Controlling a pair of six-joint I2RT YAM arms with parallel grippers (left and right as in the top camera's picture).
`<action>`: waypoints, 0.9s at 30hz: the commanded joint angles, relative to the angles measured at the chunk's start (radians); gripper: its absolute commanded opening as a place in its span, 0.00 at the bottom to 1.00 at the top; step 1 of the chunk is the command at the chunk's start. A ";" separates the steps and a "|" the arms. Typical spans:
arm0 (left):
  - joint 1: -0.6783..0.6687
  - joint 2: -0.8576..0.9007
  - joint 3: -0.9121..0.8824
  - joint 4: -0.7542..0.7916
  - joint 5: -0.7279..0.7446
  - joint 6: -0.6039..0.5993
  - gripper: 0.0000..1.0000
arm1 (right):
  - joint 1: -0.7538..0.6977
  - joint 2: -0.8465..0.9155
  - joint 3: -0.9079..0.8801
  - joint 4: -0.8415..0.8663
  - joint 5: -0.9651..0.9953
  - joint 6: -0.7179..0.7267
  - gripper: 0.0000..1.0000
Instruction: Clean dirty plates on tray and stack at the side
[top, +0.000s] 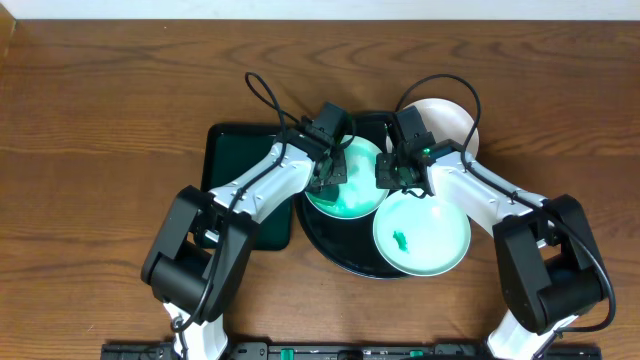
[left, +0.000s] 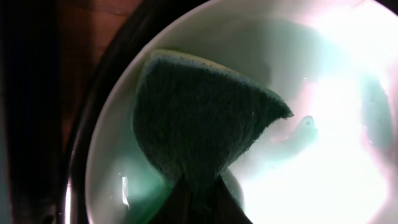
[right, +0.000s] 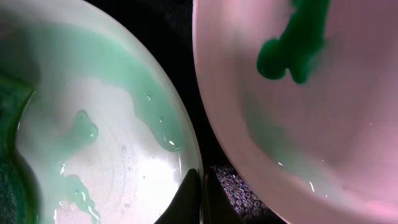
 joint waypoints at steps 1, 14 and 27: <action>-0.002 0.041 -0.007 -0.005 0.190 0.010 0.07 | 0.017 0.014 -0.004 0.005 -0.011 0.000 0.01; 0.004 -0.027 0.017 0.076 0.359 0.002 0.07 | 0.017 0.014 -0.004 0.006 -0.029 0.000 0.01; 0.005 -0.162 0.014 0.042 -0.043 0.014 0.07 | 0.017 0.014 -0.004 0.006 -0.029 0.000 0.01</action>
